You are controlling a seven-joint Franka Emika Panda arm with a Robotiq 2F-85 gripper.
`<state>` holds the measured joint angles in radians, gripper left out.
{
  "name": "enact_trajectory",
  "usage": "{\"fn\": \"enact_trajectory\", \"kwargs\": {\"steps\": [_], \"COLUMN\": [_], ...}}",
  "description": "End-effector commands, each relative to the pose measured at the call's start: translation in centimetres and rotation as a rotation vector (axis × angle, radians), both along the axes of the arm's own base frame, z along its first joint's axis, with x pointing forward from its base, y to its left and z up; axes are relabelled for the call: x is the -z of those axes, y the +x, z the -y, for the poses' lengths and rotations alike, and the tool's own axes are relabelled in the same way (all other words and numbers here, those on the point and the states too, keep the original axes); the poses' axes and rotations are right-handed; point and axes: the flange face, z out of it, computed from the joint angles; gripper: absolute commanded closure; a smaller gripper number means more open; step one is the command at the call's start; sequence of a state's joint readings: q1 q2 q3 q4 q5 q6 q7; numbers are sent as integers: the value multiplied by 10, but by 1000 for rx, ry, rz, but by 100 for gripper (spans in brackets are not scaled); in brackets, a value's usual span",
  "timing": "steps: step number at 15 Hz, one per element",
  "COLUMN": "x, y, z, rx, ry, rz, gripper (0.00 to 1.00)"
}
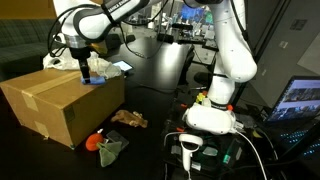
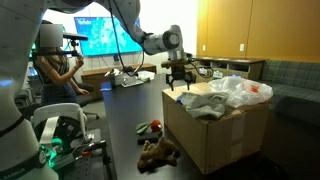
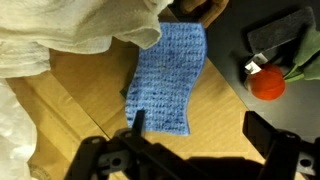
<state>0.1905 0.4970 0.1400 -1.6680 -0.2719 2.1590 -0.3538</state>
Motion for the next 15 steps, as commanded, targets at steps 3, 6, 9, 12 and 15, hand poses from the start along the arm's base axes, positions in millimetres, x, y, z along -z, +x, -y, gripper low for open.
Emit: {"fn": "enact_trajectory", "kwargs": {"steps": [3,6,9,12,15], "x": [-5,0,8,16,22], "y": [14,20,24,28,33], "z": [6,12,16,21,27], "rx": [-22,-34,-50,-44,-42], "ry": [49,52,63,78,92], "rz": [-14,-34,-64,-90,-117], "gripper": [0,0,0,0,0]}}
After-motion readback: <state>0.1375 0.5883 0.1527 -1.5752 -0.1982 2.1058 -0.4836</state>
